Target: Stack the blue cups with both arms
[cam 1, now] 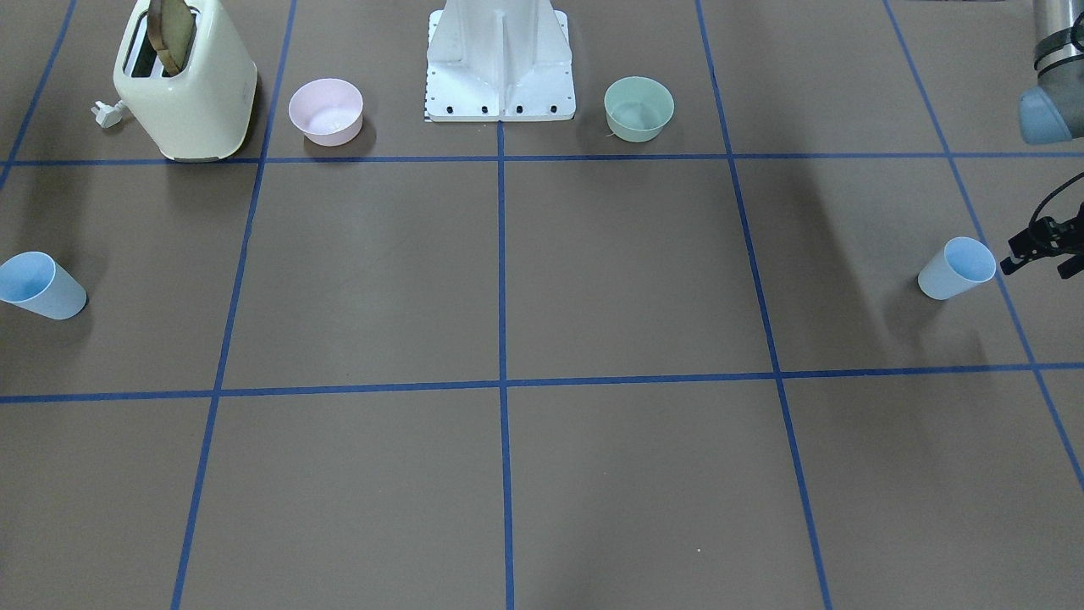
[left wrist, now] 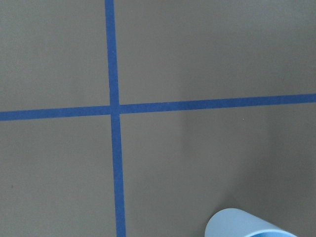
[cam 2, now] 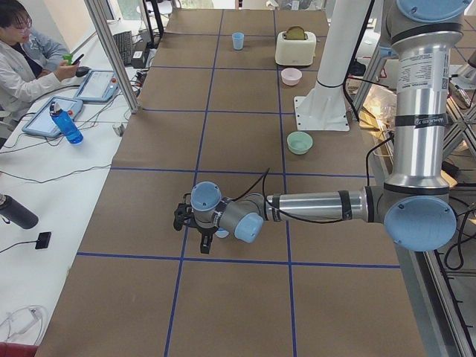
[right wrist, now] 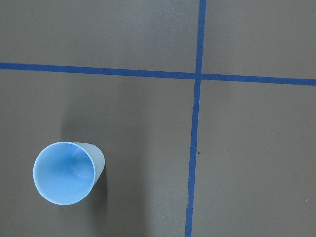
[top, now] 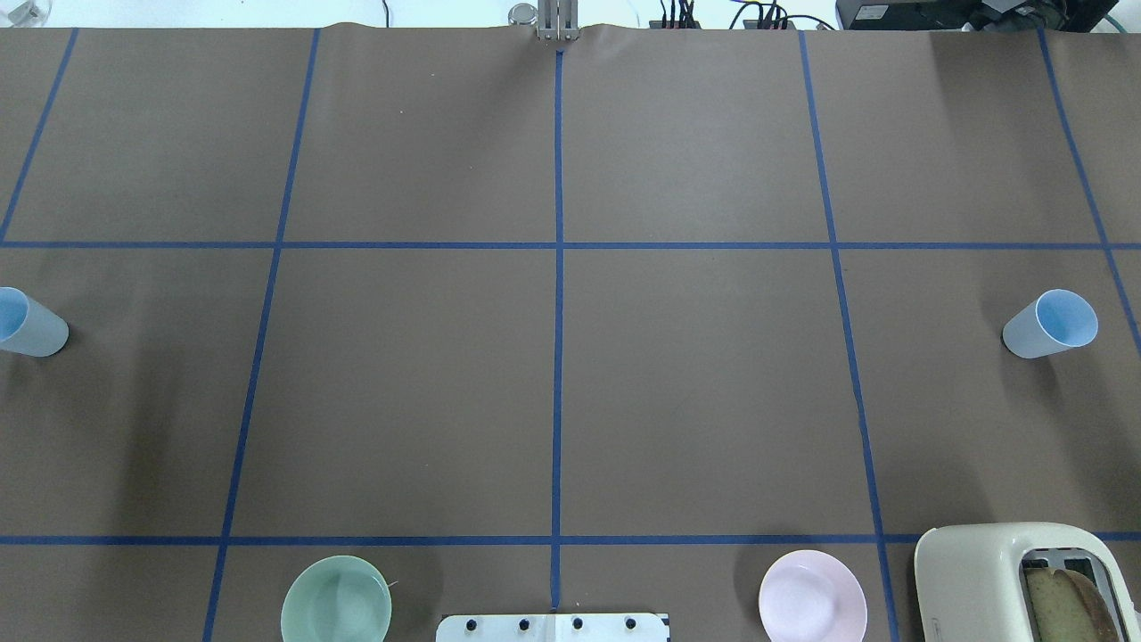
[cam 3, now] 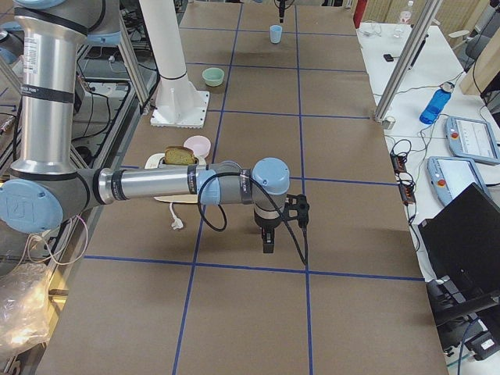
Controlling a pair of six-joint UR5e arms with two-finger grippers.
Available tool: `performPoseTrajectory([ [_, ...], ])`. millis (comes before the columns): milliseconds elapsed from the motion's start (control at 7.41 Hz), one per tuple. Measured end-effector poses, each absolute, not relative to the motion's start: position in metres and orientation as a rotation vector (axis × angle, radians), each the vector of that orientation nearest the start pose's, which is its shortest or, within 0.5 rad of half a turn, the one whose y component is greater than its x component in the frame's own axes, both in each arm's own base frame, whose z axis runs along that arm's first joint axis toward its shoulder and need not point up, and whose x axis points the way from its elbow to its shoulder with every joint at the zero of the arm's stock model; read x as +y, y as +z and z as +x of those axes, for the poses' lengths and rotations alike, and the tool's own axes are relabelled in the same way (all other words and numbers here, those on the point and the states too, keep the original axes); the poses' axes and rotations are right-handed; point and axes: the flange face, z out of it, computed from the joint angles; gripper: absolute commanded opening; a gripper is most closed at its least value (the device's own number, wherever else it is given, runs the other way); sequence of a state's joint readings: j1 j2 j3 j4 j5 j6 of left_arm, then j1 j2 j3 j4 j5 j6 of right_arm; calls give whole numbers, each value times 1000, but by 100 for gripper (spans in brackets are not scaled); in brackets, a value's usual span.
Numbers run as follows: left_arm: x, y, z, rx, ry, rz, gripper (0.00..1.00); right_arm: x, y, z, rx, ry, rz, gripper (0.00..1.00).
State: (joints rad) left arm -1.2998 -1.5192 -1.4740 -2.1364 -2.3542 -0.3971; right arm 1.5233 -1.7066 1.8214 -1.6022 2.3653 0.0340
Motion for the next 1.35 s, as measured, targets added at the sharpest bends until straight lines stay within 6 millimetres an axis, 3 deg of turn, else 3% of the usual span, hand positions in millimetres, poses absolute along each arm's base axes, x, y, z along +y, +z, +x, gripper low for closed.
performPoseTrajectory([
  [270, -473, 673, 79, 874, 53, 118, 92, -440, 600, 38, -810, -56, 44, 100],
  [540, -466, 676, 84, 880, 58, 115, 73, -439, 599, 32, -856, -60, 35, 97],
  [810, -464, 675, 92, 886, 58, 108, 61, -440, 597, 20, -878, -81, 22, 96],
  [945, -462, 674, 98, 892, 56, 105, 51, -440, 596, 14, -888, -93, 17, 96],
  [1215, -461, 673, 102, 896, 53, 100, 10, -440, 596, 8, -893, -105, 12, 96],
  [1350, -460, 674, 103, 896, 51, 98, 2, -440, 595, 8, -894, -107, 13, 96],
])
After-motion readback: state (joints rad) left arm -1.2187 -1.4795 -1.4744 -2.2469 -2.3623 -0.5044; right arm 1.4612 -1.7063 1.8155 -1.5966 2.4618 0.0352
